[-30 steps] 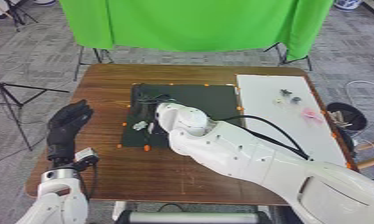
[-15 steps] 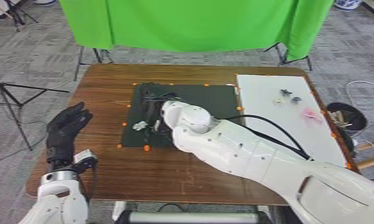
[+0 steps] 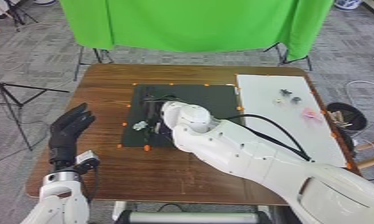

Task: Arrange flowers

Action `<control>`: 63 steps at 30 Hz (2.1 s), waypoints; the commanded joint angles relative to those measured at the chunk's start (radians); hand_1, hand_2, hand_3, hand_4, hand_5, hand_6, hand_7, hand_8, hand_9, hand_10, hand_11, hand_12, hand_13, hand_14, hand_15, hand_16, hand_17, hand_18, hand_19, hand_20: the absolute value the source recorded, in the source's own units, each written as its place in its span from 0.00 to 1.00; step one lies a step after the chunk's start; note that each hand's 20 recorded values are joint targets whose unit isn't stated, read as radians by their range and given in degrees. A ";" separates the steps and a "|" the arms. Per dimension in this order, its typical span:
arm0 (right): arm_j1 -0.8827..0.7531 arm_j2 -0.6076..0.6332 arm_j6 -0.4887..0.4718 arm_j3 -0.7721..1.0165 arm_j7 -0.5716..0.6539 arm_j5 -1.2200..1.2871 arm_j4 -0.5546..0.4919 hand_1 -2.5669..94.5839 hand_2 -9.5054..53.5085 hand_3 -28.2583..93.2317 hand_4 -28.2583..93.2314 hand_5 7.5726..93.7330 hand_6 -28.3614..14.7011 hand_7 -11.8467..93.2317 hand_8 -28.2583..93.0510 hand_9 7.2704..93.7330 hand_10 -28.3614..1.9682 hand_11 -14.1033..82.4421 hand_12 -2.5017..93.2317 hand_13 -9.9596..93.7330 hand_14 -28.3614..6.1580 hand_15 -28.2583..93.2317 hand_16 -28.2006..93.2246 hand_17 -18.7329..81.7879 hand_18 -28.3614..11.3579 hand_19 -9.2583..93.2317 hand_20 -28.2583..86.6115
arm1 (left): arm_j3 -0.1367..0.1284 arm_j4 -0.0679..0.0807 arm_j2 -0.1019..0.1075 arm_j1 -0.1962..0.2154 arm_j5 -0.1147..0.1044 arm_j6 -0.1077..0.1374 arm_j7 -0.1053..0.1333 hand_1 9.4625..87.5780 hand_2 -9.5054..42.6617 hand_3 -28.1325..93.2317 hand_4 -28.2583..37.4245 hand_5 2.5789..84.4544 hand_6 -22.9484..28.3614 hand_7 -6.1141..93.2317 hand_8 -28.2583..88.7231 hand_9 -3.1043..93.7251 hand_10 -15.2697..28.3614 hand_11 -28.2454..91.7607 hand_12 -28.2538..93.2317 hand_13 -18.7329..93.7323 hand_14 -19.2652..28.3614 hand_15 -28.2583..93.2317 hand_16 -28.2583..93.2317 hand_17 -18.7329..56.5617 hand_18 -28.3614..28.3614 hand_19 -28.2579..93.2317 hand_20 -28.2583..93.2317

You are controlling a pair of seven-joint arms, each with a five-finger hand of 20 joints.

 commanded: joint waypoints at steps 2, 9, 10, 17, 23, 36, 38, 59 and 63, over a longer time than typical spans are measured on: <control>0.045 0.035 0.134 -0.015 -0.052 0.049 -0.055 0.63 0.00 0.69 0.13 0.70 0.70 0.31 0.25 0.87 0.57 0.23 0.29 0.99 0.75 0.68 0.49 0.82 0.39 1.00 0.65 | 0.000 -0.007 0.003 0.009 0.004 -0.003 -0.011 0.39 0.09 0.75 0.34 0.59 0.52 0.19 0.19 0.52 0.70 0.43 0.34 0.52 0.80 0.48 0.22 0.43 0.76 0.45 0.41; 0.089 0.049 0.353 -0.061 -0.087 0.080 -0.048 0.60 0.00 0.72 0.12 0.76 0.68 0.32 0.29 0.92 0.62 0.25 0.37 0.98 0.72 0.70 0.48 0.81 0.37 1.00 0.68 | 0.003 -0.006 0.005 0.007 0.006 -0.008 -0.016 0.38 0.09 0.75 0.34 0.59 0.51 0.19 0.19 0.52 0.69 0.44 0.34 0.53 0.78 0.50 0.21 0.44 0.75 0.45 0.41; 0.089 0.051 0.353 -0.064 -0.077 0.080 -0.047 0.58 0.00 0.74 0.11 0.77 0.68 0.32 0.29 0.92 0.61 0.26 0.36 0.98 0.72 0.70 0.48 0.81 0.37 1.00 0.68 | 0.004 -0.007 0.005 0.007 0.006 -0.009 -0.016 0.38 0.09 0.75 0.34 0.59 0.51 0.20 0.19 0.52 0.68 0.44 0.34 0.53 0.78 0.50 0.21 0.44 0.75 0.45 0.41; 0.040 0.068 0.129 -0.019 0.010 0.034 -0.047 0.45 0.04 0.77 0.11 0.74 0.64 0.30 0.28 0.84 0.51 0.36 0.23 0.97 0.70 0.70 0.48 0.80 0.35 1.00 0.69 | 0.006 -0.006 0.004 0.006 0.006 -0.011 -0.017 0.38 0.08 0.77 0.33 0.58 0.50 0.21 0.18 0.52 0.68 0.44 0.33 0.53 0.77 0.49 0.21 0.44 0.75 0.45 0.40; 0.007 0.199 0.123 -0.004 -0.014 -0.026 -0.149 0.39 0.12 0.77 0.12 0.69 0.63 0.30 0.16 0.74 0.46 0.31 0.20 0.93 0.63 0.71 0.47 0.76 0.32 1.00 0.67 | -0.006 -0.011 -0.007 0.017 0.015 -0.016 -0.026 0.39 0.08 0.76 0.34 0.59 0.51 0.20 0.19 0.52 0.68 0.43 0.34 0.52 0.79 0.48 0.21 0.43 0.76 0.45 0.40; -0.411 0.649 0.393 0.519 -0.083 -0.108 -0.655 0.36 0.05 0.80 0.13 0.67 0.63 0.29 0.16 0.74 0.45 0.30 0.21 0.93 0.62 0.71 0.46 0.76 0.32 1.00 0.66 | -0.045 -0.039 -0.022 0.086 0.010 0.001 -0.027 0.39 0.03 0.81 0.31 0.59 0.47 0.27 0.16 0.52 0.65 0.45 0.33 0.54 0.75 0.48 0.21 0.44 0.75 0.44 0.40; -0.516 0.696 0.368 0.638 -0.052 -0.134 -0.689 0.35 0.05 0.80 0.13 0.67 0.63 0.28 0.16 0.74 0.45 0.30 0.21 0.93 0.63 0.71 0.46 0.76 0.32 1.00 0.67 | -0.043 -0.039 -0.023 0.084 0.012 0.000 -0.026 0.39 0.03 0.81 0.30 0.59 0.47 0.27 0.16 0.52 0.64 0.45 0.33 0.54 0.74 0.48 0.21 0.44 0.75 0.44 0.40; -0.881 0.804 0.039 1.047 0.205 -0.225 -0.543 0.26 0.00 0.75 0.14 0.59 0.60 0.22 0.18 0.73 0.38 0.29 0.22 0.91 0.59 0.72 0.47 0.74 0.28 1.00 0.67 | -0.051 -0.043 -0.032 0.095 0.017 -0.005 -0.036 0.39 0.03 0.82 0.29 0.58 0.46 0.29 0.15 0.52 0.64 0.45 0.33 0.54 0.74 0.47 0.21 0.44 0.75 0.43 0.41; -0.851 0.802 0.033 1.000 0.209 -0.213 -0.501 0.25 0.00 0.75 0.14 0.57 0.60 0.21 0.18 0.72 0.38 0.29 0.23 0.91 0.59 0.72 0.47 0.74 0.28 1.00 0.67 | -0.053 -0.044 -0.031 0.098 0.017 -0.006 -0.036 0.39 0.03 0.82 0.29 0.58 0.46 0.29 0.15 0.53 0.64 0.45 0.33 0.54 0.74 0.47 0.21 0.44 0.75 0.43 0.41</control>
